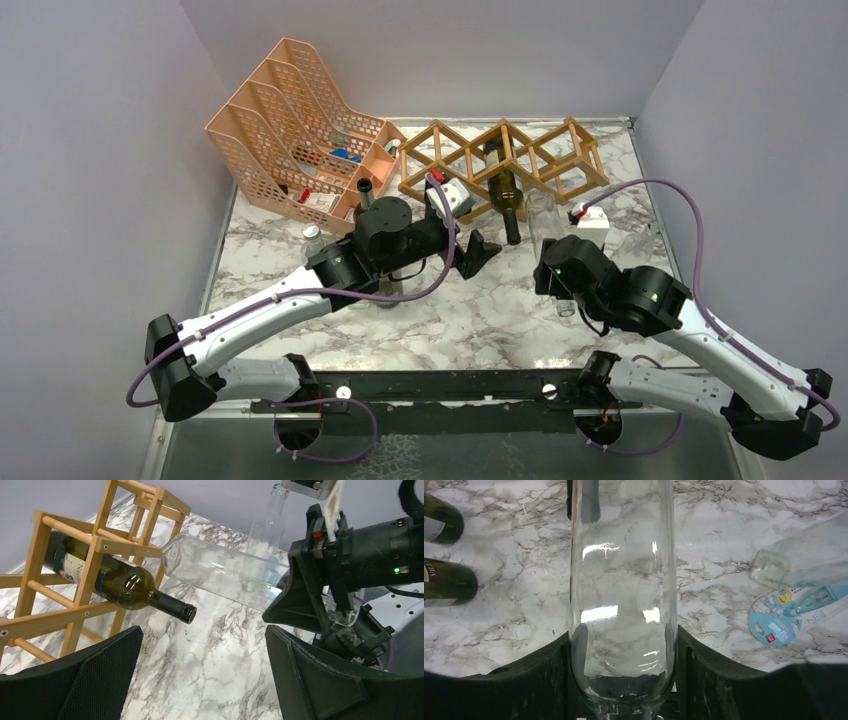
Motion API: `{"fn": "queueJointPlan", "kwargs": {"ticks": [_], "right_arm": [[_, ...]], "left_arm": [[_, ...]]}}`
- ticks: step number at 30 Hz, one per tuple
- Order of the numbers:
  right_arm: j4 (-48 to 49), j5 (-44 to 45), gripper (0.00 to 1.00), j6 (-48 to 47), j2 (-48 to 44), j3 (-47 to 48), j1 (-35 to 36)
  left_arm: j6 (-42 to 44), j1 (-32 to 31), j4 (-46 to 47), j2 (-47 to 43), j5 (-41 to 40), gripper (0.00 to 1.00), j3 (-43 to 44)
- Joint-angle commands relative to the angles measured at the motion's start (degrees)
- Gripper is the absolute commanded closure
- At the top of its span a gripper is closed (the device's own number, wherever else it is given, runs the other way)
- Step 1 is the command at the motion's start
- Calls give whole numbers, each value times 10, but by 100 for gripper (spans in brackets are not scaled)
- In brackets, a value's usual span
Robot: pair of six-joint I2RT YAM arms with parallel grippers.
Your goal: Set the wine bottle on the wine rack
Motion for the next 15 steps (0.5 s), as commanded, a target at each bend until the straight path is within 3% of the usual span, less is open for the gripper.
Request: {"fn": "queueJointPlan", "kwargs": {"ticks": [1, 7, 15], "right_arm": [[32, 62, 96, 20, 26, 27, -3], [71, 38, 97, -12, 49, 24, -49], [182, -114, 99, -87, 58, -44, -174]], "left_arm": [[-20, 0, -21, -34, -4, 1, 17], [-12, 0, -36, -49, -5, 1, 14], [-9, 0, -68, -63, -9, 1, 12]]}}
